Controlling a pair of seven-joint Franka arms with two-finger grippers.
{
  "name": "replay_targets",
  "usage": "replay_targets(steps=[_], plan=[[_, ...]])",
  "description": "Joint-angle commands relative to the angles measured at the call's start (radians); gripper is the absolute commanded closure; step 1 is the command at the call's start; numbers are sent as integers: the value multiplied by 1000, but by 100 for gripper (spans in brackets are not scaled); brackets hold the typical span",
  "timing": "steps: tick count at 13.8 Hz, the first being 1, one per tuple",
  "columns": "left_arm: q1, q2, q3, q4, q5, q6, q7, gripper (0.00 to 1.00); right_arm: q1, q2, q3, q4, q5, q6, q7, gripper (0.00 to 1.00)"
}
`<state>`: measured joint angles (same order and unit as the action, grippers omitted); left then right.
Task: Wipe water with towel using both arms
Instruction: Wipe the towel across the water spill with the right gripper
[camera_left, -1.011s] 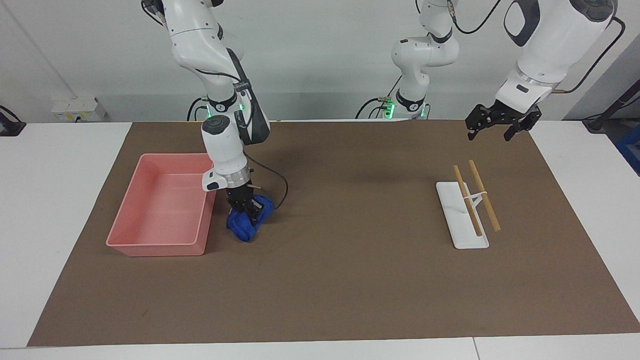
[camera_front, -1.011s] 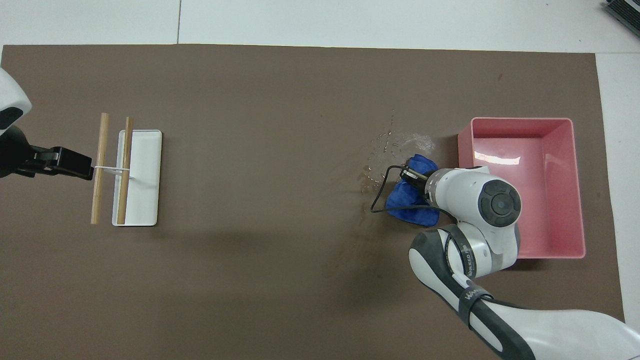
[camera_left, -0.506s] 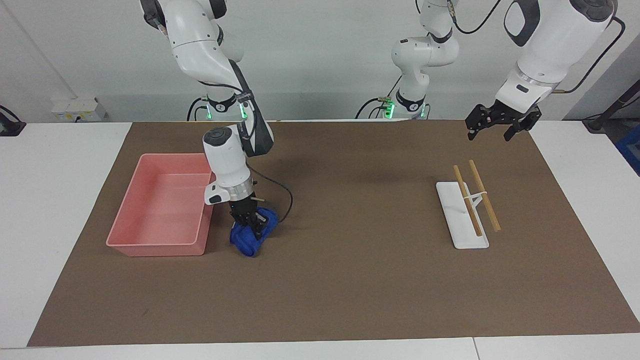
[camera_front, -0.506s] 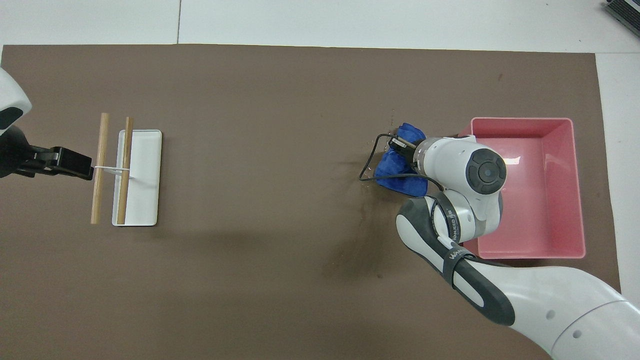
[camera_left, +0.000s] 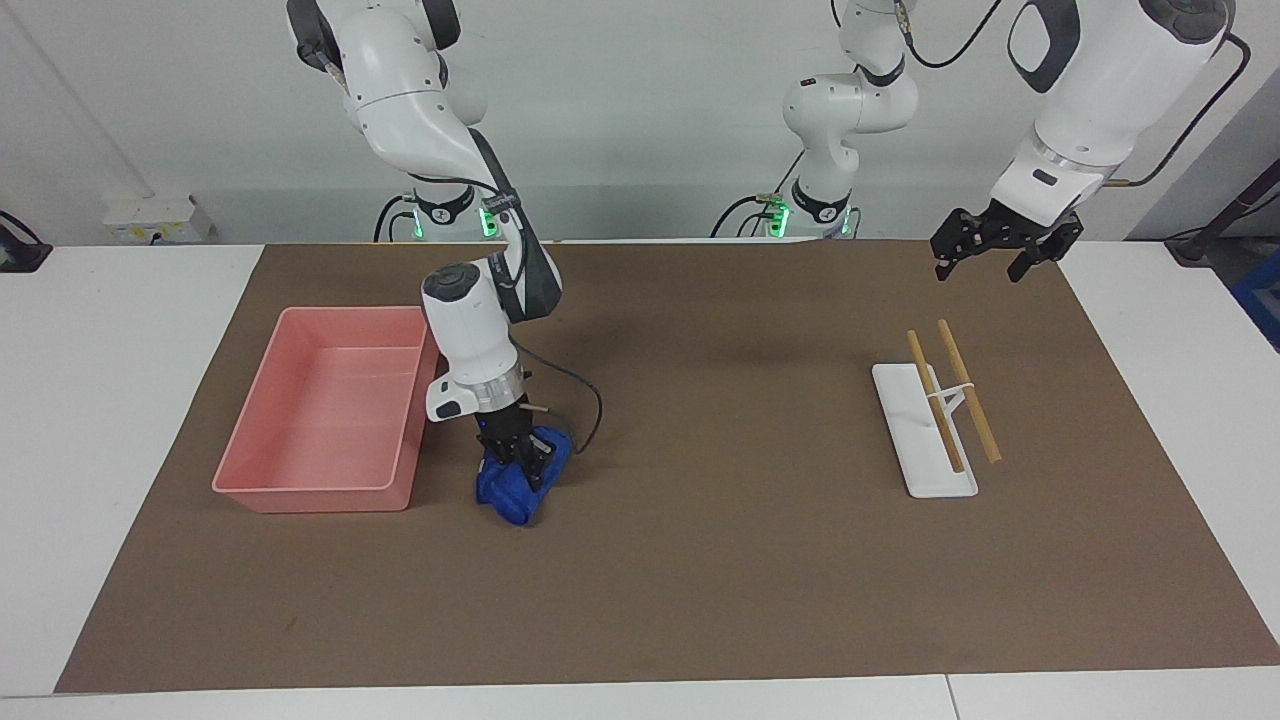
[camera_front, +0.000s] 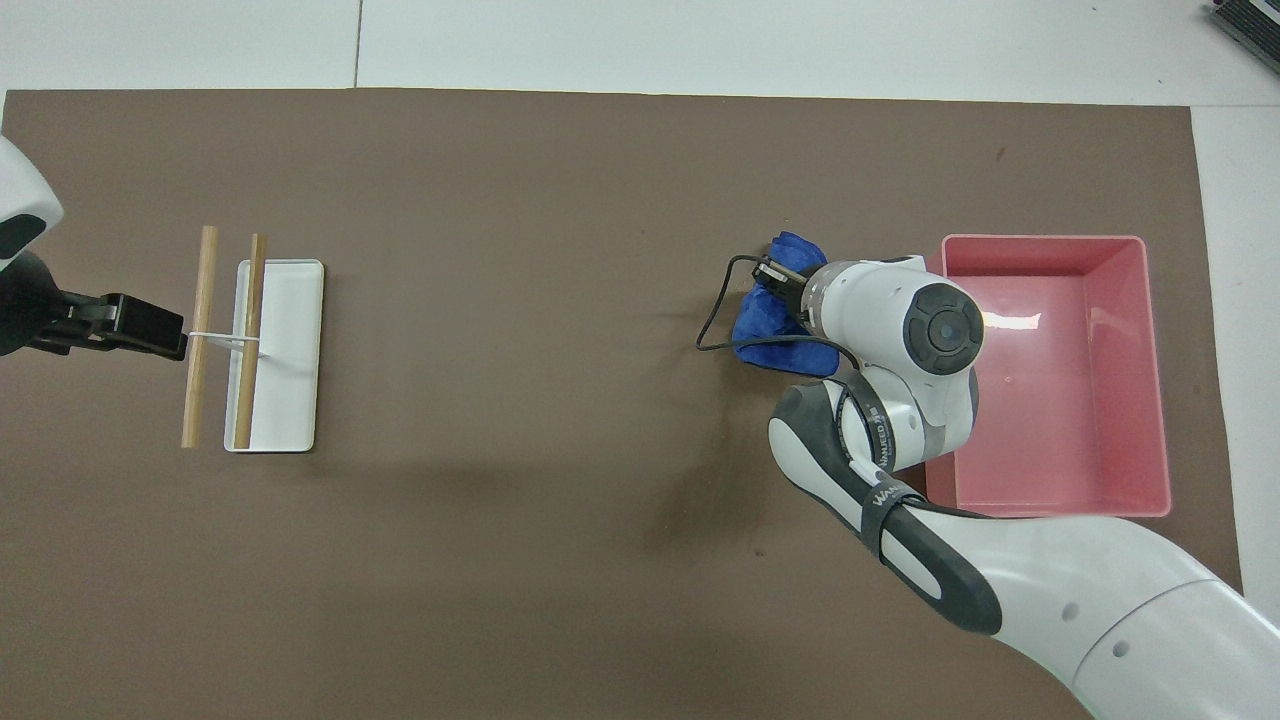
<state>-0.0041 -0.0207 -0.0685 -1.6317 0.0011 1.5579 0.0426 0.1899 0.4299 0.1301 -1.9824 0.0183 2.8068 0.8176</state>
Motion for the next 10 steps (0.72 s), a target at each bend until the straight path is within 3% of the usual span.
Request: replay_targets(steps=[1, 10], plan=[[16, -15, -8, -4, -15, -16, 8, 0, 17, -20, 5, 27, 17, -44, 15, 100], [16, -15, -8, -4, -15, -16, 8, 0, 0, -361, 5, -18, 17, -491, -15, 100]])
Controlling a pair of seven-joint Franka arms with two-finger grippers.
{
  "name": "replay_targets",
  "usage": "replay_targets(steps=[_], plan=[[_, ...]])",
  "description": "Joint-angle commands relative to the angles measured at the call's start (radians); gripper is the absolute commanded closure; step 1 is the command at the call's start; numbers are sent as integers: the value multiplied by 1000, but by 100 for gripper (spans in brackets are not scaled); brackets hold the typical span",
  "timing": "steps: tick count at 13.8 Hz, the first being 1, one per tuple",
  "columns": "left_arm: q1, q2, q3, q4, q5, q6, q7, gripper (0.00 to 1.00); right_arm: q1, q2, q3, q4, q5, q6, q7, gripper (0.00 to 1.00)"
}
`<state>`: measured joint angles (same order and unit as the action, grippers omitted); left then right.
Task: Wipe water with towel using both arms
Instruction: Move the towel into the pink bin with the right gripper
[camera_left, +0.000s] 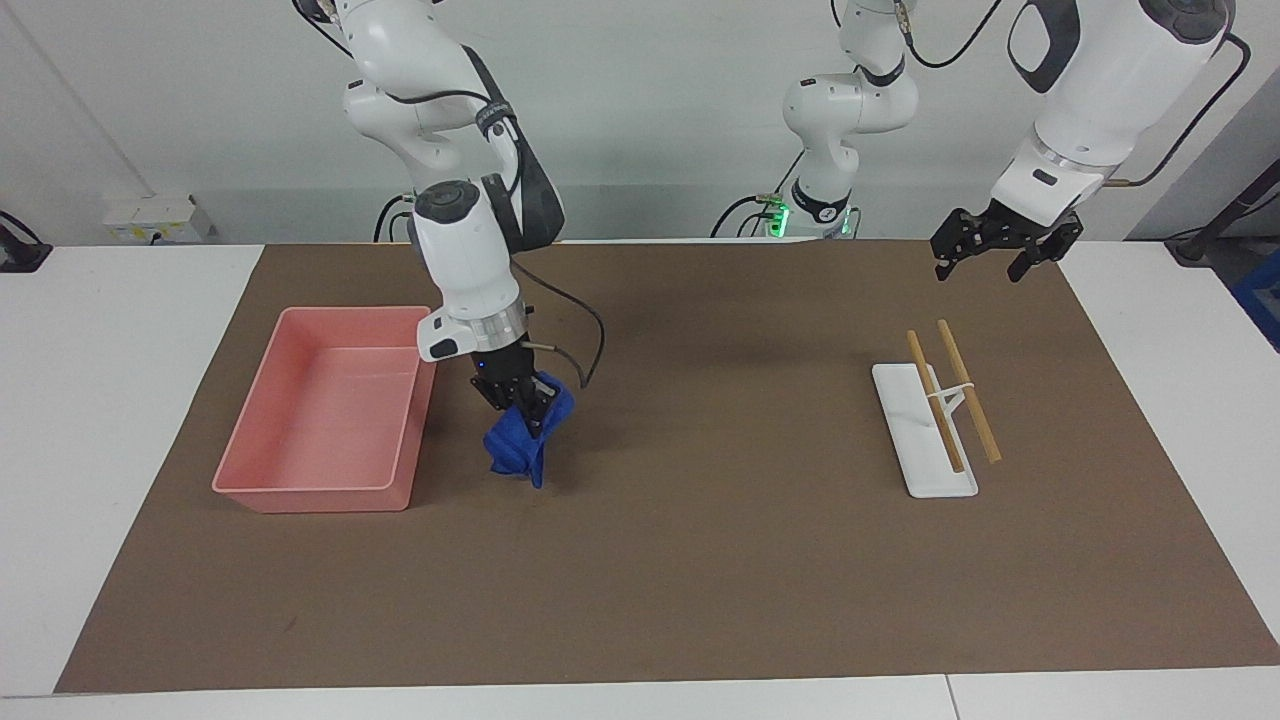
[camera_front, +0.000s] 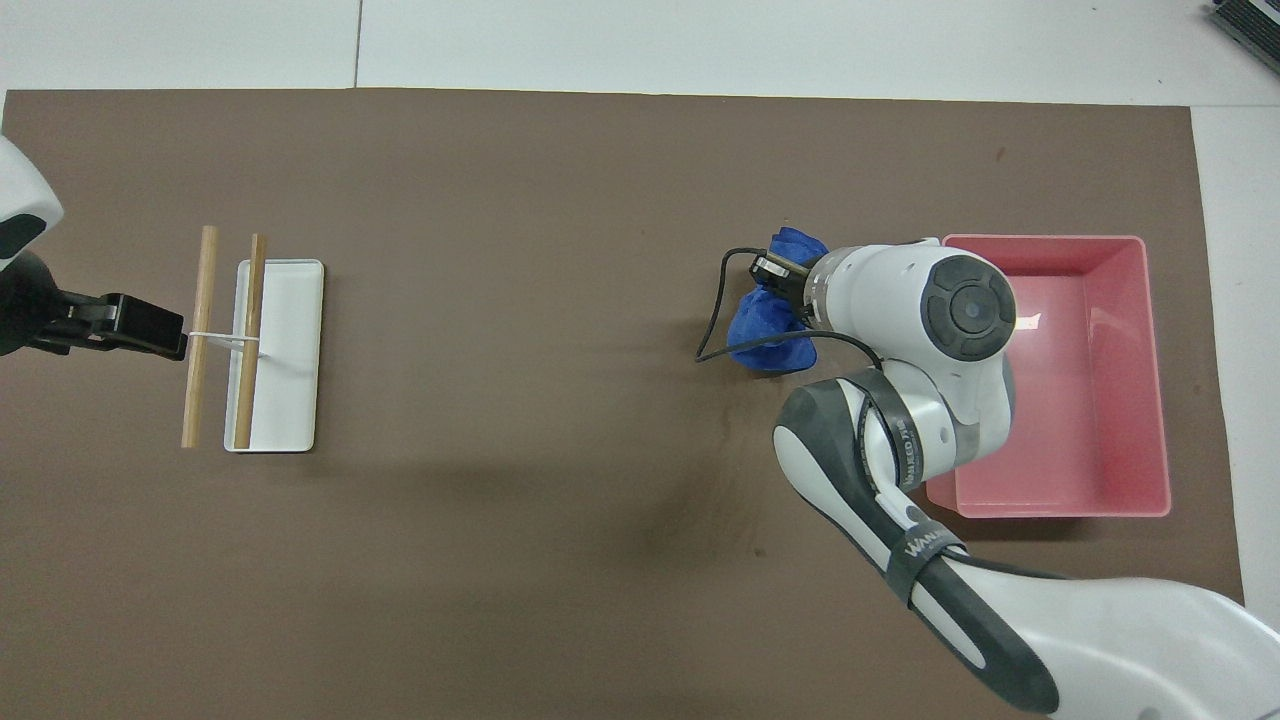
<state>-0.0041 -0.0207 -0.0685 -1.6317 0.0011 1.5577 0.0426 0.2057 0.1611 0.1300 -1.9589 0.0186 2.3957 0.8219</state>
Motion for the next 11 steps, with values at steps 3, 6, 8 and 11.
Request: replay_targets(steps=[3, 6, 8, 11], plan=[[16, -15, -8, -4, -15, -16, 7, 0, -52, -208, 3, -47, 18, -274, -99, 100], [16, -15, -8, -2, -15, -16, 8, 0, -116, -287, -1, -78, 18, -360, -254, 100], [16, -15, -8, -4, -15, -15, 8, 0, -202, -305, -4, -78, 47, -423, -427, 100], [16, -15, -8, -4, -15, -16, 8, 0, -340, -292, -6, -113, 118, -382, -669, 100]])
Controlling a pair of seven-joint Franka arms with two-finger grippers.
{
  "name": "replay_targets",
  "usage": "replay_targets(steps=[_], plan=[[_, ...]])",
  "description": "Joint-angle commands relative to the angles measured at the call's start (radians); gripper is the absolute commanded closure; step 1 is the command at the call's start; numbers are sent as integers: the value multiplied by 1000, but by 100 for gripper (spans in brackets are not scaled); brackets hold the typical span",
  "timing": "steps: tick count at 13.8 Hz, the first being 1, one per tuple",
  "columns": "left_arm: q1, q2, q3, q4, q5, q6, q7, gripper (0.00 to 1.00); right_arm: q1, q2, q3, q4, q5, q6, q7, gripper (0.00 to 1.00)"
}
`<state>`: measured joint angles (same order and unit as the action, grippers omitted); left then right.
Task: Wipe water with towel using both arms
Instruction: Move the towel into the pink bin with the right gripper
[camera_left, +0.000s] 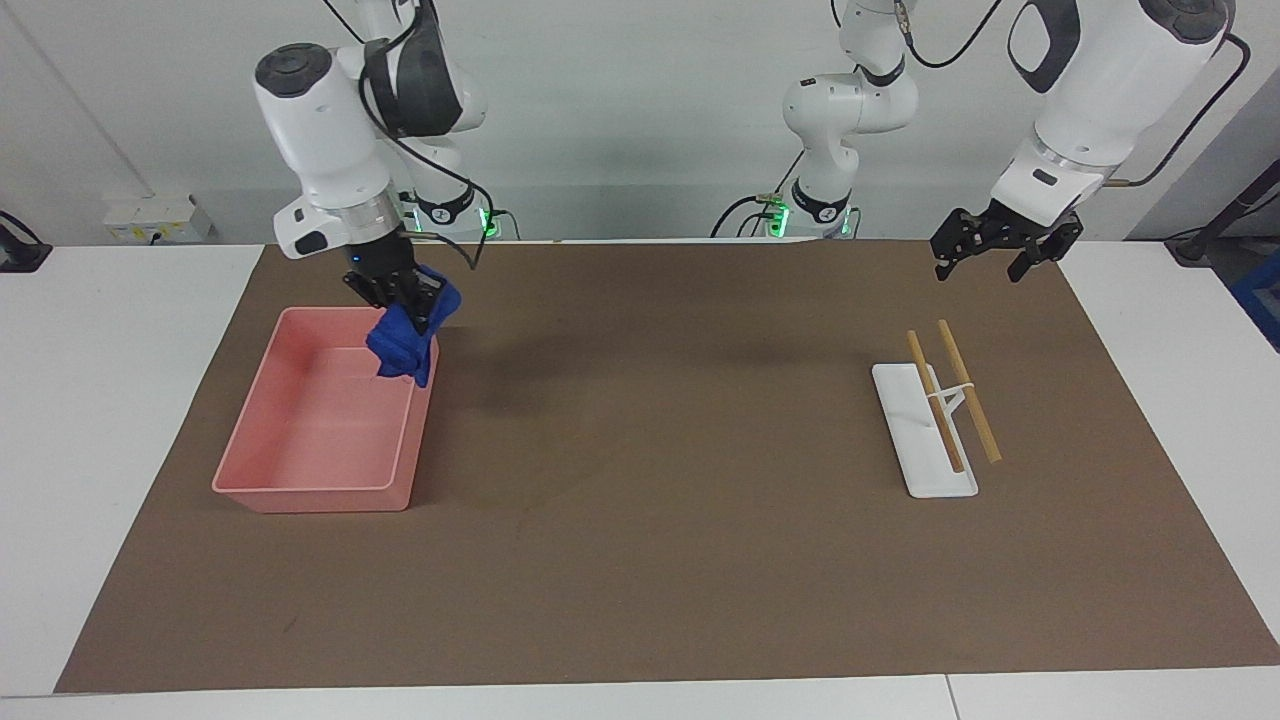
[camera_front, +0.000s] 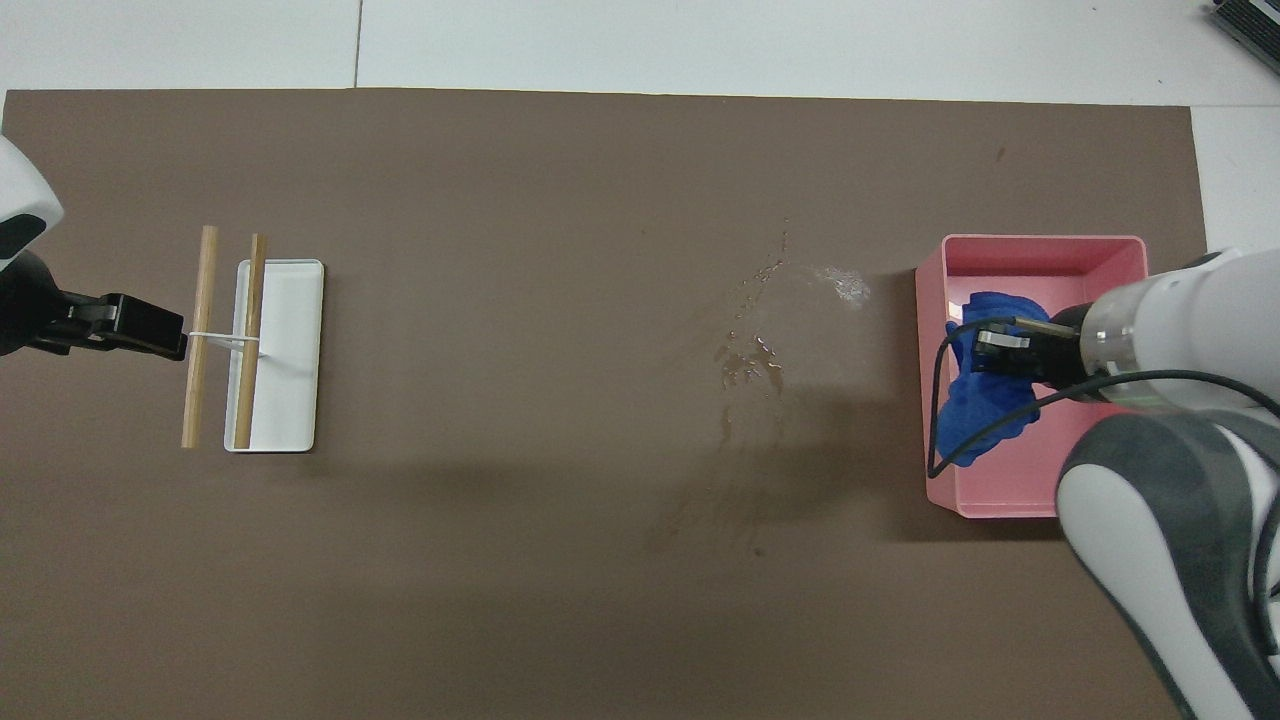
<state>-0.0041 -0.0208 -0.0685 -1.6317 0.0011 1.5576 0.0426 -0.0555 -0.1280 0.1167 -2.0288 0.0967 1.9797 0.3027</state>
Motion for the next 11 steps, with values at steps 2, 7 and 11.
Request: replay_targets(steps=[2, 7, 11], plan=[[16, -15, -8, -4, -15, -16, 8, 0, -142, 37, 8, -65, 38, 103, -279, 100], [16, -15, -8, -4, -15, -14, 8, 0, -188, 221, 6, -71, 38, 255, -343, 100], [16, -15, -8, -4, -15, -16, 8, 0, -196, 219, 6, -77, 38, 243, -336, 0]])
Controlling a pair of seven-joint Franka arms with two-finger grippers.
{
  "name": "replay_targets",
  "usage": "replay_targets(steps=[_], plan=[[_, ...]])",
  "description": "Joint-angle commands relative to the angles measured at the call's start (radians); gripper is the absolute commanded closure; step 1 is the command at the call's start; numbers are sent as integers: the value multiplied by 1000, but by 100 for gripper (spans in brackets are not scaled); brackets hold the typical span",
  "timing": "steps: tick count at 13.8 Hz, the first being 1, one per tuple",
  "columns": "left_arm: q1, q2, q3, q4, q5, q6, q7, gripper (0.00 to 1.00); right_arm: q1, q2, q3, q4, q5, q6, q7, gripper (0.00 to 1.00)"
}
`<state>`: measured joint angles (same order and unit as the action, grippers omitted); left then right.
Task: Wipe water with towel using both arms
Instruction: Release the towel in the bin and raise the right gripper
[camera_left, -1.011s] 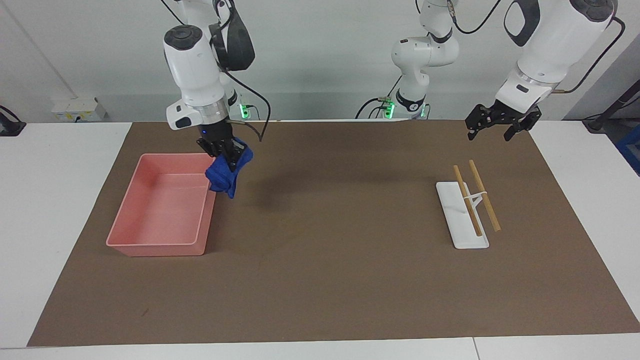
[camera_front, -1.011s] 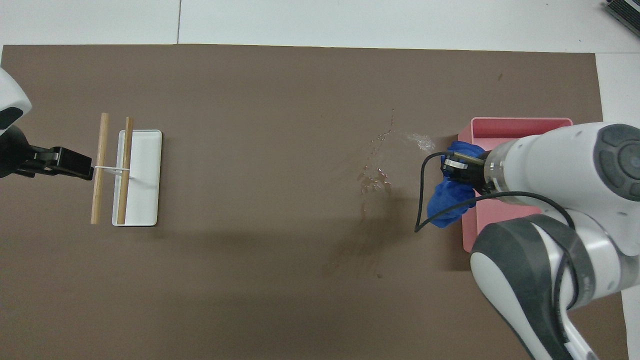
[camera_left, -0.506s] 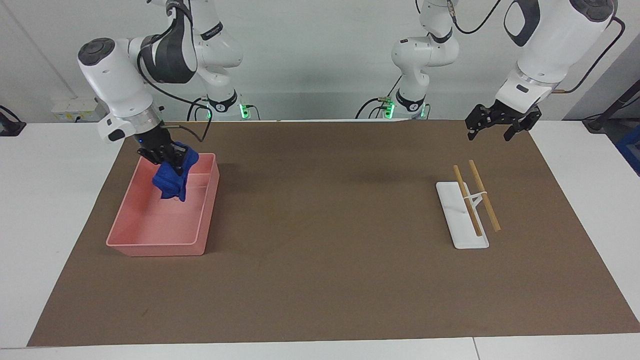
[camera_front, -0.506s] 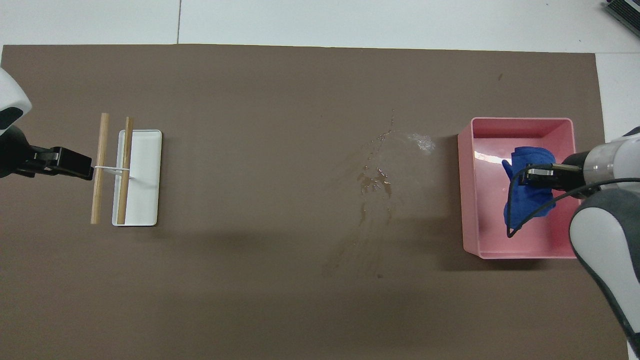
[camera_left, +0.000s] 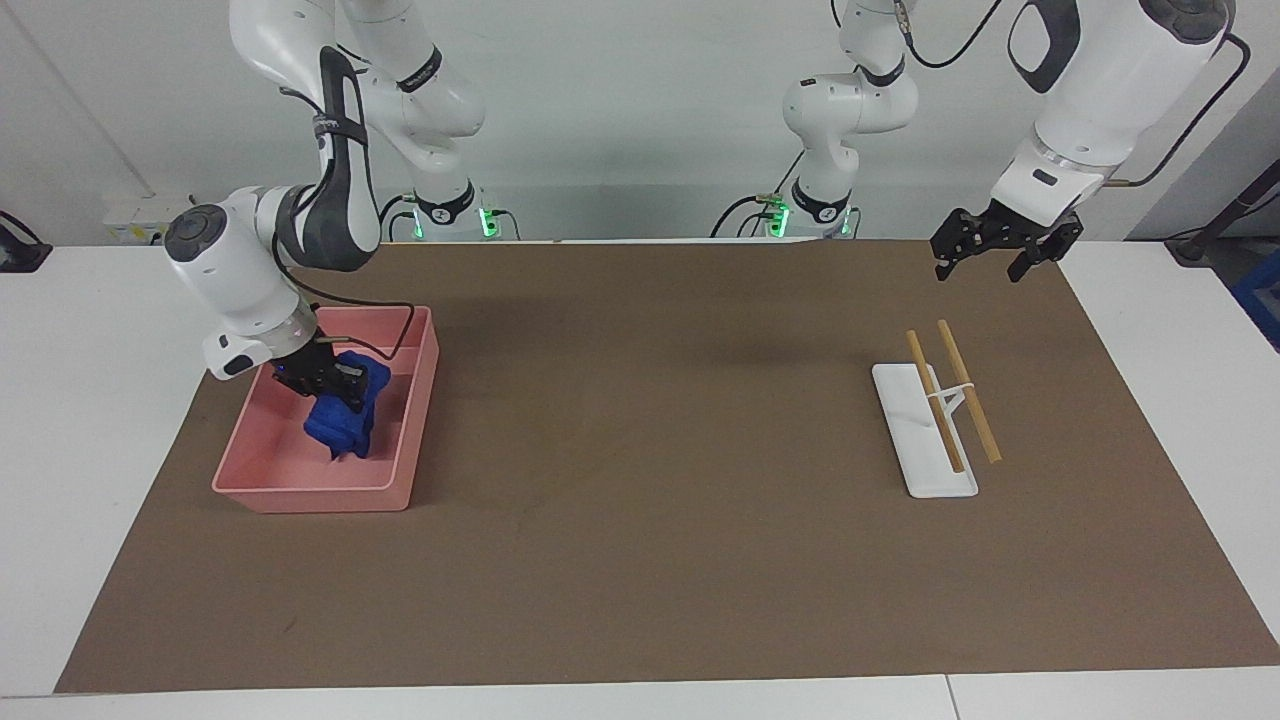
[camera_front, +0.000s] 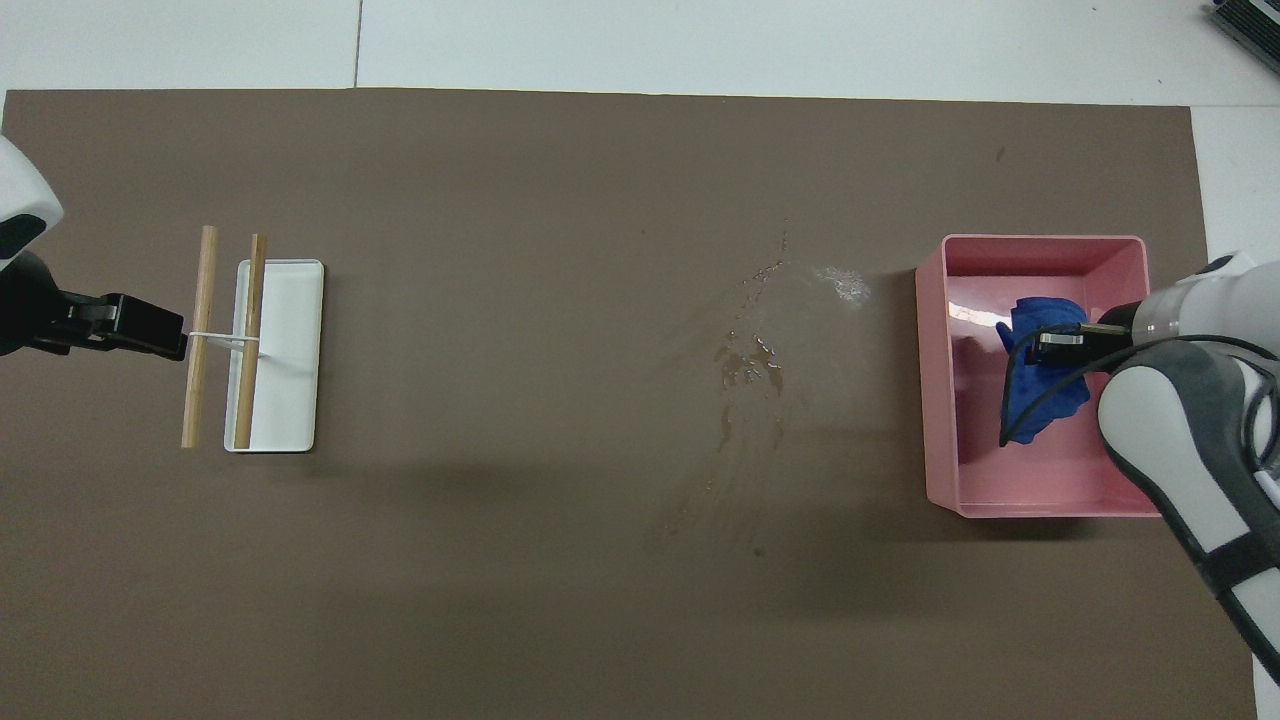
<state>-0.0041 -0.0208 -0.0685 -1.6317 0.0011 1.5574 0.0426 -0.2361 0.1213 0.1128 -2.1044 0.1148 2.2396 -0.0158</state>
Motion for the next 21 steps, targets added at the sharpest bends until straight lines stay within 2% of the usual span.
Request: replay_targets(steps=[1, 3, 7, 9, 11, 15, 17, 21], plan=[[16, -15, -8, -4, -15, -16, 8, 0, -15, -38, 10, -2, 20, -20, -20, 0], [16, -15, -8, -4, -15, -14, 8, 0, -9, -87, 10, 1, 20, -46, -18, 0], [16, -15, -8, -4, -15, -16, 8, 0, 1, -213, 24, 44, 0, -208, 37, 0], [16, -15, -8, -4, -15, -16, 8, 0, 11, -247, 28, 111, -41, -302, 88, 0], [16, -15, -8, -4, -15, -16, 8, 0, 49, -232, 30, 243, -111, -435, 192, 0], [16, -15, -8, -4, -15, -14, 8, 0, 107, -111, 38, 558, -122, -688, 336, 1], [16, -15, -8, -4, -15, -16, 8, 0, 113, -106, 39, 603, -124, -728, 355, 1], [16, -15, -8, -4, -15, -16, 8, 0, 107, -120, 38, 604, -124, -759, 350, 1]])
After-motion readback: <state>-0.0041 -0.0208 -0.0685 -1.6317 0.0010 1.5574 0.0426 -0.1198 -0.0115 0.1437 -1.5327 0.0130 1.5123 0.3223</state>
